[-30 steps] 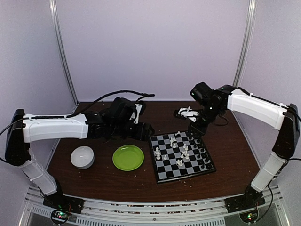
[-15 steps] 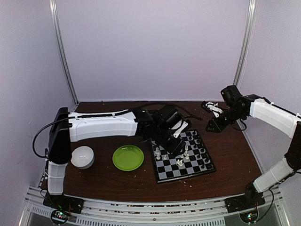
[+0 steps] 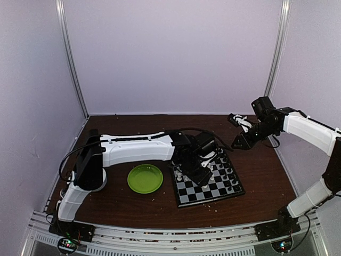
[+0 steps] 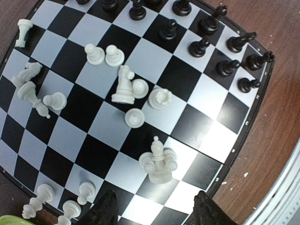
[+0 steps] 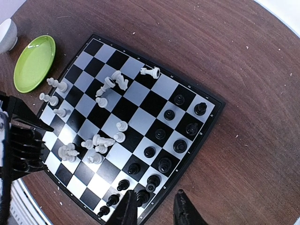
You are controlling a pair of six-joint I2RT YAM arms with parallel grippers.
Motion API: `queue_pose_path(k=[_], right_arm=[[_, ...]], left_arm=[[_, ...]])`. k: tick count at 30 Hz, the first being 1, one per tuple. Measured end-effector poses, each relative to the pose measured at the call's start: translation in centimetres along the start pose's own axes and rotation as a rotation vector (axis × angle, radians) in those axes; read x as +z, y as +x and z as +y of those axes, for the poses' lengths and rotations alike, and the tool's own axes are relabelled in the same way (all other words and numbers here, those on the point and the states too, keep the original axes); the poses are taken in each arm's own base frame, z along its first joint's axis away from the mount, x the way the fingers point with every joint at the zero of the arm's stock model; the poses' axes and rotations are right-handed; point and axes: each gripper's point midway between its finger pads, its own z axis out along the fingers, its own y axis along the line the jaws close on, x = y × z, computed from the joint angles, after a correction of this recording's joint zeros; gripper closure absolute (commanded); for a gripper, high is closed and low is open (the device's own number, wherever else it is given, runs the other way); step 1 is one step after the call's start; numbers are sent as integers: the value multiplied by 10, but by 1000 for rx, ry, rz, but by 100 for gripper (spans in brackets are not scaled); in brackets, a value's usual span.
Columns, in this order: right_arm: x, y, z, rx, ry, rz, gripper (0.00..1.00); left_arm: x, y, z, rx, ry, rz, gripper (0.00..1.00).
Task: Set up the chess pieces on the board
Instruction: Pick up the pawn from the chessboard.
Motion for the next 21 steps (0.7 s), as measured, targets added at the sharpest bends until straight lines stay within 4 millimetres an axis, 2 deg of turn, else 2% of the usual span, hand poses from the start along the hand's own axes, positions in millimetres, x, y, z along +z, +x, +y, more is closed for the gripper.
queue_pose_path(k=[4, 10, 21], right_arm=[[2, 2, 2, -3, -16, 7, 72], [5, 5, 3, -3, -30, 20, 73], [10, 8, 3, 3, -40, 35, 73]], left_arm=[[10, 5, 7, -25, -35, 17, 46], [11, 4, 17, -60, -93, 9, 49], [25, 4, 18, -82, -85, 12, 54]])
